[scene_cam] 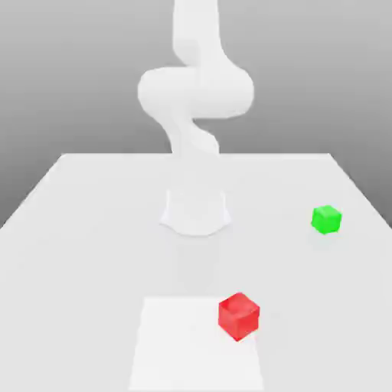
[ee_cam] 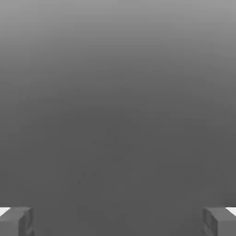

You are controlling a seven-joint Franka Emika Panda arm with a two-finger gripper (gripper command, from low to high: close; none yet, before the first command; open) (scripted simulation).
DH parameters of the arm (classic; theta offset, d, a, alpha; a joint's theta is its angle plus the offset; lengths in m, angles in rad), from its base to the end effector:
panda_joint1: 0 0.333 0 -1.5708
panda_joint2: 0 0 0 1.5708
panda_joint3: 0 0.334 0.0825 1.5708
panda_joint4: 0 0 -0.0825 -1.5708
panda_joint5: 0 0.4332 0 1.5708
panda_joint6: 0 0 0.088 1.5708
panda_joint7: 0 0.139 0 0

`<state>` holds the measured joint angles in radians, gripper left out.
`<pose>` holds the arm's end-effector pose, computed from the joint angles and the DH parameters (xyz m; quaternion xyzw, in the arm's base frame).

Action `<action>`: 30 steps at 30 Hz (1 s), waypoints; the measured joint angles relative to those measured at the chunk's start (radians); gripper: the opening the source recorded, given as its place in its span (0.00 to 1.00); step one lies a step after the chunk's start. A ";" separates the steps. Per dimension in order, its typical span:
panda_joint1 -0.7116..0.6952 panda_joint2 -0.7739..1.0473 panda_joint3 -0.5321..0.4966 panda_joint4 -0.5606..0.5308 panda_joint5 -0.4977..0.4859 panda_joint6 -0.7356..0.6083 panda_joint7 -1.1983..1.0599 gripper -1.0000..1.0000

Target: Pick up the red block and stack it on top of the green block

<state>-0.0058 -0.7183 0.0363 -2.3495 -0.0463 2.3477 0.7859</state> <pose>0.4372 0.0152 0.6478 -0.8735 0.3365 -0.3348 0.1079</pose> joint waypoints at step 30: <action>0.121 0.938 0.026 -0.397 -0.022 0.623 -0.406 0.50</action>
<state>0.1152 0.2198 0.0622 -2.7469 -0.0683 2.9710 0.3799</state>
